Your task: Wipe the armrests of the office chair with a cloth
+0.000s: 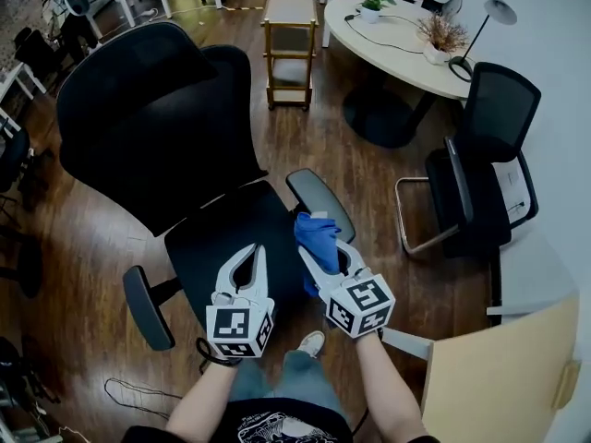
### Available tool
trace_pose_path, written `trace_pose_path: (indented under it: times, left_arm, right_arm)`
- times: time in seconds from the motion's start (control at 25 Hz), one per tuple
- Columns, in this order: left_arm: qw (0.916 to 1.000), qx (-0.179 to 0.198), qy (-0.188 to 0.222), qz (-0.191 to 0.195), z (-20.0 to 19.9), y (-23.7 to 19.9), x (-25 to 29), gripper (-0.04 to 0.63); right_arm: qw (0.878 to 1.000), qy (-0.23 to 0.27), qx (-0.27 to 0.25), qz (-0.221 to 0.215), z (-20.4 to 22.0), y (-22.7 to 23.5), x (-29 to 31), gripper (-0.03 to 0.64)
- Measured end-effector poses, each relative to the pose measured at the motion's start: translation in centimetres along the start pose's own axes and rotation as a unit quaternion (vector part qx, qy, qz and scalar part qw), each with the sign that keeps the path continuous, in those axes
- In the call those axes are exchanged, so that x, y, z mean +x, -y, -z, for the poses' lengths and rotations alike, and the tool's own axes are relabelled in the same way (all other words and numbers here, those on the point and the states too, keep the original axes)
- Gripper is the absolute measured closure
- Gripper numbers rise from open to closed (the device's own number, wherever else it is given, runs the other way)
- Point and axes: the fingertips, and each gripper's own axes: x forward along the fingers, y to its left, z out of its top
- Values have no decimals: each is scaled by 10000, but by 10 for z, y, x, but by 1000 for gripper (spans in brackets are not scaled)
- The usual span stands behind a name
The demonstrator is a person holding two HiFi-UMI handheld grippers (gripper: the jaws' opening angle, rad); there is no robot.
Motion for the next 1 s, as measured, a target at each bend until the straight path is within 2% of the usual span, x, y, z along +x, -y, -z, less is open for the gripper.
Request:
trace_pose_path:
  times: [0.16,0.36,0.6,0.8,1.0]
  left_arm:
    - [9999,-98,-28,-123,1,14,19,592]
    - [9998,139,36,-110,1,22,54,592]
    - [9995,-301,15,-33,-2,1,101,592]
    - [9991,-320,-69,271,-4,-27,126,592]
    - [9981,-314,-160,497,-3,-56,136,592]
  right_arm:
    - [9998,-127,-106,-92,-7,29,14,476]
    - [9978,-519,-419,7,-13,64,52,476]
    - [9923,-1042,-648,146,-17,90,119,476]
    - [9804,-1699,-943,318,-7,108,175,476]
    - [9648,-2369,-1103,310,10,119,215,476]
